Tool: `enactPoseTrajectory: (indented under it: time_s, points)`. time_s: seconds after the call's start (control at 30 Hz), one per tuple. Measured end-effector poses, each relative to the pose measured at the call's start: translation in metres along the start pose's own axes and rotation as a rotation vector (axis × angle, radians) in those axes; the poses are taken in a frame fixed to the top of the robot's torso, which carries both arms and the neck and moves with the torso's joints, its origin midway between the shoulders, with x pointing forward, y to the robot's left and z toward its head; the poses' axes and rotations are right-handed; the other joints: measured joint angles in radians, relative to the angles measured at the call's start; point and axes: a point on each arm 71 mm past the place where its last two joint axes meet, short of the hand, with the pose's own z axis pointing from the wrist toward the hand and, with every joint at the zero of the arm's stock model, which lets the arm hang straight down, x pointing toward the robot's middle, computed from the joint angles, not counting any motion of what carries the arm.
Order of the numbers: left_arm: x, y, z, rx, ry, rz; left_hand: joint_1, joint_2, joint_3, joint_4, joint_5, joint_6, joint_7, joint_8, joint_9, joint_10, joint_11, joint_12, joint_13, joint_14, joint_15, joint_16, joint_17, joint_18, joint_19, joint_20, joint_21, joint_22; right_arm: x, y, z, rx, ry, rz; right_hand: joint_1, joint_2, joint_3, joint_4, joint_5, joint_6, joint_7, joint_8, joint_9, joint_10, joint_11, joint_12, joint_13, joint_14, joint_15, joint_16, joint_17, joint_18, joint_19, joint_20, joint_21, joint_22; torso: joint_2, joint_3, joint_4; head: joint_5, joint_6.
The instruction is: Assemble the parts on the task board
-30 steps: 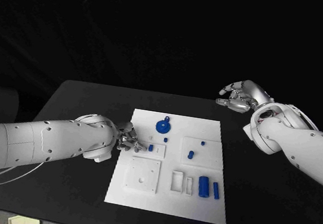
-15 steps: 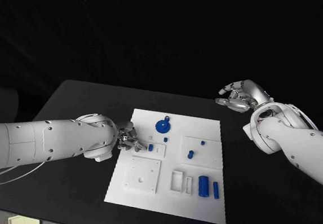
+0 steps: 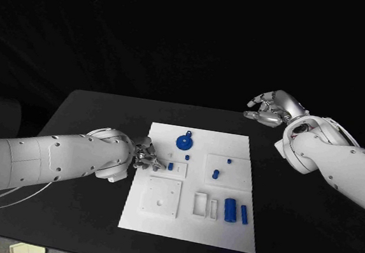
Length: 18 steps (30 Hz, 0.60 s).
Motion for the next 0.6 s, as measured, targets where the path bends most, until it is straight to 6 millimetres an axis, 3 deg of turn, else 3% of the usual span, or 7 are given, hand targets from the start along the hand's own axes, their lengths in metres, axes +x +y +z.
enactPoseTrajectory:
  time_s: [0.1,0.3,0.5,0.53,0.57,0.6]
  points:
    - [0.0000,0.0001,0.0002,-0.001,0.001,-0.002,0.000,0.000,0.000,0.000,0.001,0.000,0.000,0.000,0.000,0.000,0.000,0.000,0.000,-0.001,0.001,0.000,0.000,0.000,0.000,0.000,0.000,0.000,0.0001,0.0001,0.0000,0.000,0.001,0.000,0.000,0.000,0.000,0.000,0.000,0.000,0.000,0.000,0.000,0.000,0.000,0.000,0.000,0.000,0.000,0.000,0.001,0.000,0.000,0.000,0.000,0.000,0.000,0.0000,0.0000,0.001,0.000]
    - [0.0000,0.0003,0.0002,-0.001,0.002,-0.008,-0.014,0.010,0.010,0.010,0.072,0.000,0.000,0.000,0.000,0.001,0.001,0.000,0.000,-0.002,0.002,0.000,0.000,-0.003,0.000,0.000,-0.004,0.001,0.0003,-0.0002,0.0000,0.001,0.002,0.000,0.000,0.000,0.003,0.003,0.000,0.000,0.000,0.000,0.000,0.000,0.000,0.000,0.000,0.000,0.000,0.000,0.000,0.000,0.000,0.000,0.000,0.000,0.000,0.0000,-0.0006,0.001,0.000]
    - [0.0002,0.0012,-0.0004,0.000,0.005,-0.025,-0.039,0.036,0.001,-0.011,0.157,-0.006,0.002,-0.004,0.000,0.002,0.002,0.000,0.003,-0.004,0.004,0.000,0.000,-0.008,0.000,0.000,-0.004,0.008,0.0004,-0.0006,-0.0001,0.001,0.003,-0.001,0.000,0.000,0.003,0.003,0.010,0.000,0.000,0.000,0.000,0.000,0.000,0.000,-0.001,0.000,0.000,0.000,0.000,0.000,0.000,0.000,-0.004,0.000,0.000,0.0000,-0.0008,0.002,0.000]
    - [0.0003,0.0014,-0.0006,0.000,0.006,-0.030,-0.038,0.035,0.020,-0.008,0.124,-0.007,0.003,-0.008,0.000,0.002,0.002,0.000,0.003,-0.004,0.004,0.000,0.000,-0.009,0.000,0.000,-0.004,0.008,0.0005,-0.0006,-0.0001,0.001,0.003,-0.001,0.000,0.000,0.003,0.003,0.013,0.000,0.000,0.000,0.000,0.000,0.000,0.002,-0.001,0.000,0.000,0.000,0.000,0.000,0.000,0.000,-0.004,0.000,0.000,0.0000,-0.0008,0.002,0.000]
    - [0.0004,0.0013,-0.0009,0.002,0.006,-0.033,-0.029,0.026,0.081,-0.003,0.052,-0.009,0.005,-0.010,0.000,0.002,0.002,0.000,0.003,-0.003,0.004,0.000,0.000,-0.011,0.000,0.000,-0.007,0.007,0.0005,-0.0006,-0.0001,0.001,0.003,-0.001,0.000,0.000,0.003,0.003,0.013,0.000,0.000,0.000,0.000,0.000,0.000,0.004,-0.001,0.000,0.000,0.000,0.001,0.000,0.000,0.000,-0.004,0.000,0.000,0.0000,-0.0007,0.002,-0.001]
    - [0.0005,0.0014,-0.0011,0.002,0.007,-0.037,-0.015,0.013,0.125,0.041,0.003,-0.013,0.009,-0.010,0.000,0.005,0.005,0.000,0.003,-0.002,0.005,0.000,0.000,-0.015,0.002,0.001,-0.008,0.006,0.0005,-0.0006,-0.0001,0.001,0.004,-0.001,0.000,0.000,0.003,0.003,0.013,0.000,0.000,0.000,0.000,0.000,0.000,0.004,-0.001,0.000,0.000,0.000,0.001,0.000,0.000,0.000,-0.004,0.000,0.000,0.0000,-0.0007,0.002,-0.001]
